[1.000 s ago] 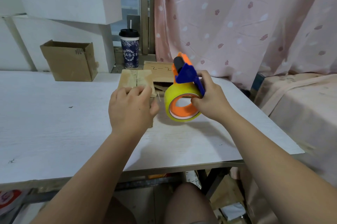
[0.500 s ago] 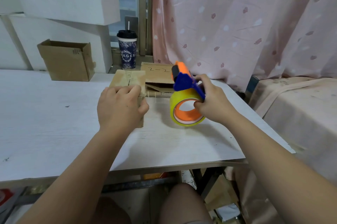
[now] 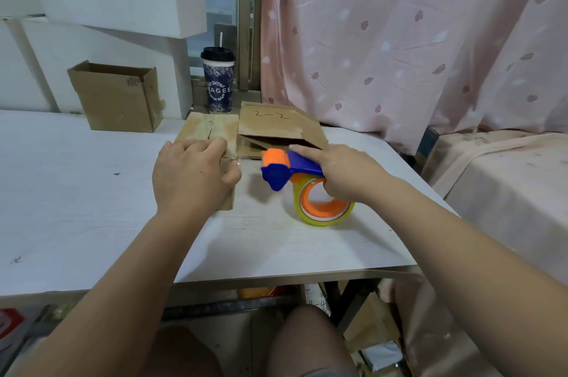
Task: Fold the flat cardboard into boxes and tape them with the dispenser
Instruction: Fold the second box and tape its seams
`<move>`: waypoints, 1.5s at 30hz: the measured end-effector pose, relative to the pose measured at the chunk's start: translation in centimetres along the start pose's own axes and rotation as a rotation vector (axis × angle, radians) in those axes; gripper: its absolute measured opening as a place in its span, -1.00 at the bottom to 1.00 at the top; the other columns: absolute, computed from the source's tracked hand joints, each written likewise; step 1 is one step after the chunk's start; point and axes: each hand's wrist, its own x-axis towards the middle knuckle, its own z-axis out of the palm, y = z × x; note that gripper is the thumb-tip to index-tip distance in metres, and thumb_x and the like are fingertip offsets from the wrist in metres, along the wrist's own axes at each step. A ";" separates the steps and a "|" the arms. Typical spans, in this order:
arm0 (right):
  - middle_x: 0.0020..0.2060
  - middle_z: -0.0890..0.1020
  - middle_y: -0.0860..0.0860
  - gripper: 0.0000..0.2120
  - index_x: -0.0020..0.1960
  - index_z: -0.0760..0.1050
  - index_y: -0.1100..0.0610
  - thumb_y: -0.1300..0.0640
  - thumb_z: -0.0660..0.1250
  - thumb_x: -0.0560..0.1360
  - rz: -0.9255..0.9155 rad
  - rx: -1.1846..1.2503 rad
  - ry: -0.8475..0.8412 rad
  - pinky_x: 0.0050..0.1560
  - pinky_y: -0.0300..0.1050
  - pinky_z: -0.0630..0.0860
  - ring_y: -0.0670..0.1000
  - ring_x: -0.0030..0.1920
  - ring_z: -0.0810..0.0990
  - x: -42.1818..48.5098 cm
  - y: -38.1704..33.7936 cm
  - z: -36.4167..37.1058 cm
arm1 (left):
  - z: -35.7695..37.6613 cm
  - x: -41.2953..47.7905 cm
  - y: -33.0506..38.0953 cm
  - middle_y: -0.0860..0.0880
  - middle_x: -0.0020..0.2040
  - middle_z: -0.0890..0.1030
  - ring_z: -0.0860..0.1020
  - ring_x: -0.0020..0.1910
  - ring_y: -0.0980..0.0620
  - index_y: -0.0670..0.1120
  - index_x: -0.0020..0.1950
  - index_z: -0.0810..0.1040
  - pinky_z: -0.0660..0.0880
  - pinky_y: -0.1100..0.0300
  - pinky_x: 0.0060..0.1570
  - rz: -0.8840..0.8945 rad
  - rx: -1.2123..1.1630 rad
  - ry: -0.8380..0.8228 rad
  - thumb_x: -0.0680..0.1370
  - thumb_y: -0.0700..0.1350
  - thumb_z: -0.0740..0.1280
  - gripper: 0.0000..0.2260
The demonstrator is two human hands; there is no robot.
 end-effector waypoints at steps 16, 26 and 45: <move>0.23 0.32 -0.02 -0.26 0.48 0.09 -0.30 0.23 0.30 0.49 -0.094 0.045 0.132 -0.24 -0.19 0.32 0.04 0.01 0.45 -1.0 0.2 1.5 | 0.7 -0.5 -0.7 -0.05 0.09 0.59 0.46 0.19 -0.17 -0.08 0.08 0.45 0.24 -0.18 0.28 0.086 0.138 -0.141 0.36 0.15 0.40 -0.57; 0.22 0.33 -0.05 -0.26 0.46 0.14 -0.32 0.21 0.30 0.45 -0.116 0.040 0.153 -0.21 -0.18 0.30 -0.01 0.04 0.39 -1.2 0.3 0.5 | 1.8 -0.4 0.6 -0.10 0.17 0.56 0.35 0.36 -0.21 -0.08 0.15 0.38 0.11 -0.25 0.33 -0.035 0.182 -0.128 0.41 0.23 0.37 -0.50; 0.14 0.34 0.03 -0.36 0.44 0.20 -0.29 0.20 0.16 0.47 -0.262 -0.235 0.013 -0.15 -0.02 0.39 0.02 -0.02 0.28 1.5 -3.2 -4.4 | 1.6 -0.6 0.3 -0.12 0.37 0.42 0.20 0.43 -0.27 0.12 0.31 0.29 -0.03 -0.31 0.35 0.014 0.090 -0.127 0.47 0.11 0.38 -0.52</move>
